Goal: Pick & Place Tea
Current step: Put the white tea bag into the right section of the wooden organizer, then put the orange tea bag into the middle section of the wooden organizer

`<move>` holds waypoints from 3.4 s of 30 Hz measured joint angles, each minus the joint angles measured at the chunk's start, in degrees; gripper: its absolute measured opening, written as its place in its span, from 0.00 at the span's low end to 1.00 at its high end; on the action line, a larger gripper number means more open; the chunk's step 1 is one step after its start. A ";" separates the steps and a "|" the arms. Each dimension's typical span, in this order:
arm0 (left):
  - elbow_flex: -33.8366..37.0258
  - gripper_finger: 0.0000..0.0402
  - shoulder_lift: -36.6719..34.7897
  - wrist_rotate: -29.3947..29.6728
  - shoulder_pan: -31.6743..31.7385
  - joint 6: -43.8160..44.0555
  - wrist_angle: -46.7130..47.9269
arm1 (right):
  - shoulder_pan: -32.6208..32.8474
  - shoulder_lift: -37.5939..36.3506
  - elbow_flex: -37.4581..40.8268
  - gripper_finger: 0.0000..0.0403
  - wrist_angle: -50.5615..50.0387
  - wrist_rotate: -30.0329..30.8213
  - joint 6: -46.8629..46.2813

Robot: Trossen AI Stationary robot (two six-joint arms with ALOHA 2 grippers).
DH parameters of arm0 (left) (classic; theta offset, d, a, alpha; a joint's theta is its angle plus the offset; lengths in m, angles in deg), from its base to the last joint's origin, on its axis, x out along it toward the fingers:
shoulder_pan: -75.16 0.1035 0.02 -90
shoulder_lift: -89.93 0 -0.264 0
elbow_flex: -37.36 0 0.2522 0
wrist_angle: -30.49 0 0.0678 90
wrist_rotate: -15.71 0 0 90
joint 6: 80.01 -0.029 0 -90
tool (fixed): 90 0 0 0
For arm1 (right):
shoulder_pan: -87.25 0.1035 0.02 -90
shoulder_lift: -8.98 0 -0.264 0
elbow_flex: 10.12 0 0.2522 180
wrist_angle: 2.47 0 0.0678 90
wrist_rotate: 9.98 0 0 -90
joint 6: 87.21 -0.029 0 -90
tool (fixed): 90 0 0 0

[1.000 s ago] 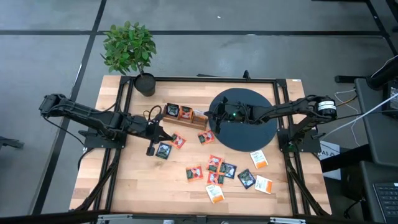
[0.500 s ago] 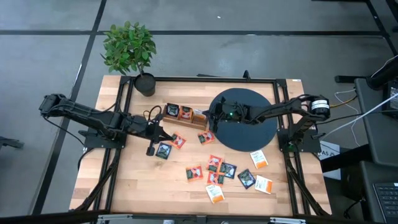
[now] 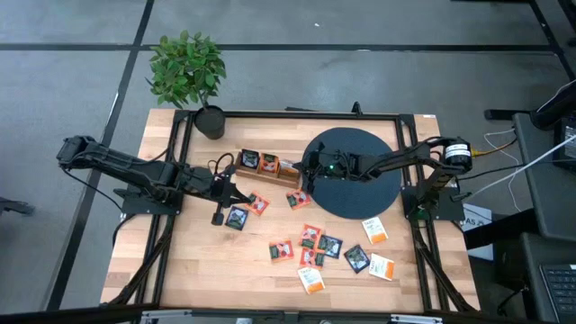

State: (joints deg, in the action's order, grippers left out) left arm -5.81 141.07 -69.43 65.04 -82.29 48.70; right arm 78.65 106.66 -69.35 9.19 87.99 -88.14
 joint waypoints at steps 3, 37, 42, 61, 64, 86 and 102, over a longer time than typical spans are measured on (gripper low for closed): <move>0.00 0.01 0.00 0.00 -0.01 -0.01 0.00 | 0.01 0.69 0.00 0.01 1.42 1.42 0.62; 0.00 0.01 0.00 -0.02 0.00 -0.49 0.02 | 0.33 1.45 -0.02 0.01 1.14 4.00 -0.28; 0.00 0.01 0.00 -0.02 0.01 -0.49 0.02 | 0.33 1.80 -0.02 0.01 0.90 4.00 -0.35; 0.00 0.01 0.02 -0.02 -0.01 -0.46 0.02 | 0.28 1.89 -0.11 0.19 0.40 4.03 0.43; 0.00 0.01 0.01 -0.02 0.00 -0.46 0.02 | 0.22 1.89 -1.29 0.21 0.33 4.87 2.69; 0.00 0.01 0.01 0.03 0.00 -6.79 1.66 | 2.52 -6.93 -10.40 0.18 -13.07 -3.29 1.16; 0.00 0.03 0.01 0.11 0.00 -0.18 1.76 | 12.87 -8.12 -10.34 0.06 -19.21 0.59 -2.56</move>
State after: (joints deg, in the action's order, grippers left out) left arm -5.81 141.07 -69.32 65.05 -82.48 50.46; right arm 91.52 98.54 -79.69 -10.02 88.57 -90.71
